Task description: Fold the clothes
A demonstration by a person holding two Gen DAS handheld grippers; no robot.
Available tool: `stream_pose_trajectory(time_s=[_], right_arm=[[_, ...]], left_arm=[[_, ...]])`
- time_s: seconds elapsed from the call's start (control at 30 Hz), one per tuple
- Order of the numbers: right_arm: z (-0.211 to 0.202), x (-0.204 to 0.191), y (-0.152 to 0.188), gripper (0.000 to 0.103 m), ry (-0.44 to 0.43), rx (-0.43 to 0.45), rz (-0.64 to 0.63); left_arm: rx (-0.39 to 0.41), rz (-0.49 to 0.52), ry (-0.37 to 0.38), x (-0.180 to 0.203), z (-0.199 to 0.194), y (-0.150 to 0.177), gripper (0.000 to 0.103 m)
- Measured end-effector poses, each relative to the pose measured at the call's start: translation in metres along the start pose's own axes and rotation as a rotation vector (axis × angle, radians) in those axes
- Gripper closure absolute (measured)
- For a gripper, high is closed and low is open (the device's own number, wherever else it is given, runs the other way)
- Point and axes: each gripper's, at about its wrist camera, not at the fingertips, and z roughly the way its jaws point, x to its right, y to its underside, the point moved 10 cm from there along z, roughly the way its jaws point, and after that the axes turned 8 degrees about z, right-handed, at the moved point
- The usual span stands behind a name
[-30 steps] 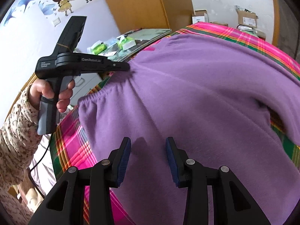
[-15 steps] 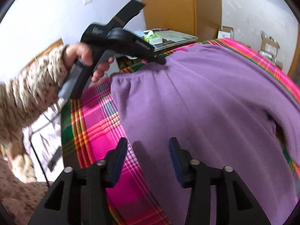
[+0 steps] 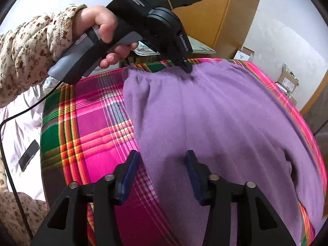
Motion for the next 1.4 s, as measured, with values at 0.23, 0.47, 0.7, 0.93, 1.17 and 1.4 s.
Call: stream_pose_trajectory(time_s=[0.23,0.47,0.7,0.93,1.17,1.4], right_arm=[[-0.009,-0.011,-0.014,0.098,-0.019,0.018,0.011],[-0.007,-0.032,-0.021,0.101,-0.077,0.005,0.008],[0.004,-0.032,-0.013,0.101,-0.126,-0.022,0.058],[-0.021,-0.015,-0.011,0.092,-0.171,0.005,0.168],[-0.072,0.044,0.014,0.081,-0.109,0.068,0.309],[-0.104,0.164,0.115,0.077,0.222,-0.03,0.571]], left_arm=[[-0.002,0.038,0.005,0.002,-0.006,-0.003,0.097],[-0.012,0.034,0.014,-0.002,-0.001,0.003,0.097],[0.006,0.083,-0.021,0.001,-0.002,0.004,0.096],[-0.007,0.067,-0.052,0.001,-0.012,0.012,0.086],[0.02,0.106,-0.147,0.008,-0.048,0.027,0.086],[0.131,0.237,-0.137,0.066,-0.078,0.032,0.083]])
